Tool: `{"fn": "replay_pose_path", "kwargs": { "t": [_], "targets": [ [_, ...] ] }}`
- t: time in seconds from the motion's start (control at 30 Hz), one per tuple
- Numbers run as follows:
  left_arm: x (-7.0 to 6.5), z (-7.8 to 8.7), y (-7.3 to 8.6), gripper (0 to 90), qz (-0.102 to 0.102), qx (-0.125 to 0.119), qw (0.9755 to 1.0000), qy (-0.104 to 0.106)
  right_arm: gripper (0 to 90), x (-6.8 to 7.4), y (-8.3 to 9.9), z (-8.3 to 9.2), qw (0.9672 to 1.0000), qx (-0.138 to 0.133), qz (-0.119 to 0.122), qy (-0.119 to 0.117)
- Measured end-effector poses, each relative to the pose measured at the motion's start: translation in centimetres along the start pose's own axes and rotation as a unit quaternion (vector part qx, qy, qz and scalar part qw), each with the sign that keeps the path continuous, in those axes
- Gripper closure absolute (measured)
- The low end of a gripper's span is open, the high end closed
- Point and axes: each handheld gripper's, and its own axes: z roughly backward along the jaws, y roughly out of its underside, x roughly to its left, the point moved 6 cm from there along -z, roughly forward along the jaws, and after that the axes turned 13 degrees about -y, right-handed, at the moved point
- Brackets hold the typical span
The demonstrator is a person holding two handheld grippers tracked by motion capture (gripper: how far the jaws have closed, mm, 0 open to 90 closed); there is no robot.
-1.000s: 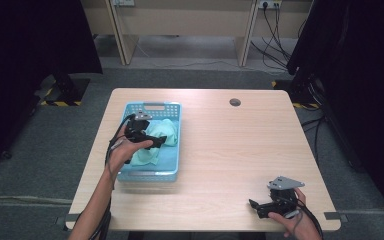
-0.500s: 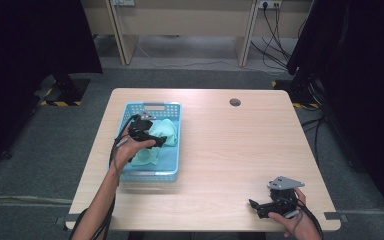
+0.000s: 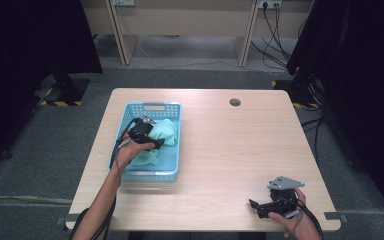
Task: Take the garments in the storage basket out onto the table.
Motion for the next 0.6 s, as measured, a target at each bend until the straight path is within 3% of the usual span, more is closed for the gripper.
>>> {"fn": "replay_pose_path", "kwargs": {
  "t": [0.2, 0.37, 0.47, 0.6],
  "targets": [
    [-0.12, -0.5, 0.58, 38.1, -0.015, 0.007, 0.9999, -0.004, 0.3, 0.0, 0.0, 0.0, 1.0, 0.0, 0.0, 0.0],
    [-0.27, -0.45, 0.71, 56.9, -0.031, 0.004, 0.9995, -0.008, 0.3, 0.0, 0.0, 0.0, 1.0, 0.0, 0.0, 0.0],
    [-0.04, -0.2, 0.54, 66.3, -0.021, -0.004, 0.9998, -0.005, 0.3, 0.0, 0.0, 0.0, 1.0, 0.0, 0.0, 0.0],
    [0.25, 0.35, 0.2, 70.5, -0.009, -0.015, 0.9998, -0.003, 0.3, 0.0, 0.0, 0.0, 1.0, 0.0, 0.0, 0.0]
  ]
}}
